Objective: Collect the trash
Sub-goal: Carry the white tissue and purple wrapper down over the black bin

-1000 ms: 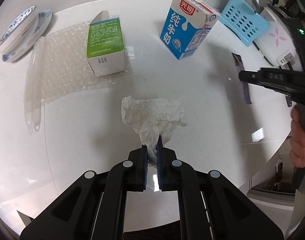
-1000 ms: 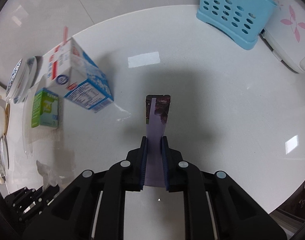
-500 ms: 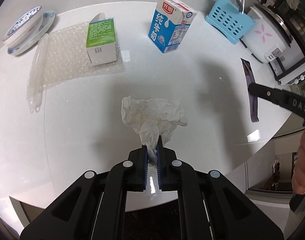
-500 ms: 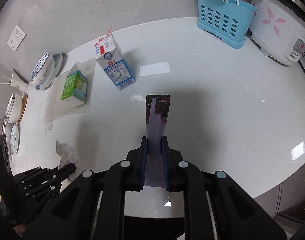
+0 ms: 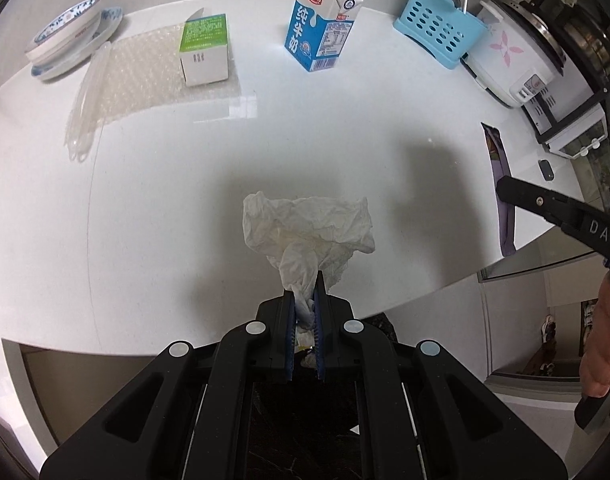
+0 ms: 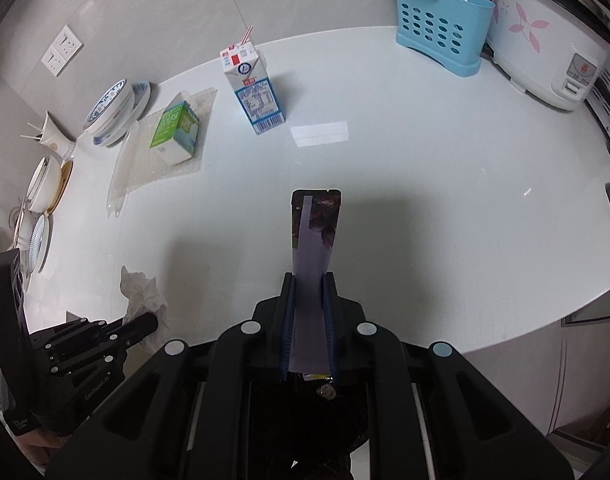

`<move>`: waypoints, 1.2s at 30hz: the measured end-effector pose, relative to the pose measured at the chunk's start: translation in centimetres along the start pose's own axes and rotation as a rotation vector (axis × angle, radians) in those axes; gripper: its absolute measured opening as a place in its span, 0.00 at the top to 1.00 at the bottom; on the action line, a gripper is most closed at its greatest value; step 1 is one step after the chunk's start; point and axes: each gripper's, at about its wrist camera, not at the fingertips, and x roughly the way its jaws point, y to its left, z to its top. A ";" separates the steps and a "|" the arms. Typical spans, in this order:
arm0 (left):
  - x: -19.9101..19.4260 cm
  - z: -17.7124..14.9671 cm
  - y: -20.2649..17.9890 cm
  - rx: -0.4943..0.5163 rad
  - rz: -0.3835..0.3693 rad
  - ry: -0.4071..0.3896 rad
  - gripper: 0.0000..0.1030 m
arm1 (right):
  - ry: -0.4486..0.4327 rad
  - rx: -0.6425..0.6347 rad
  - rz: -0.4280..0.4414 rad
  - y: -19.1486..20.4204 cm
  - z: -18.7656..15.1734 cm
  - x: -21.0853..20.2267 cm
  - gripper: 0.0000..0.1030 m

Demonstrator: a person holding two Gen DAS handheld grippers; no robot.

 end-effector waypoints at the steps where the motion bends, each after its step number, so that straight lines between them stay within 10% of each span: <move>1: -0.1 -0.3 -0.1 0.000 0.000 -0.002 0.94 | 0.004 -0.001 0.002 -0.1 -0.5 -0.1 0.88; 36: 1.0 -15.4 -2.1 -0.110 0.008 0.017 0.94 | 0.080 -0.158 0.094 0.0 -16.7 -0.6 0.88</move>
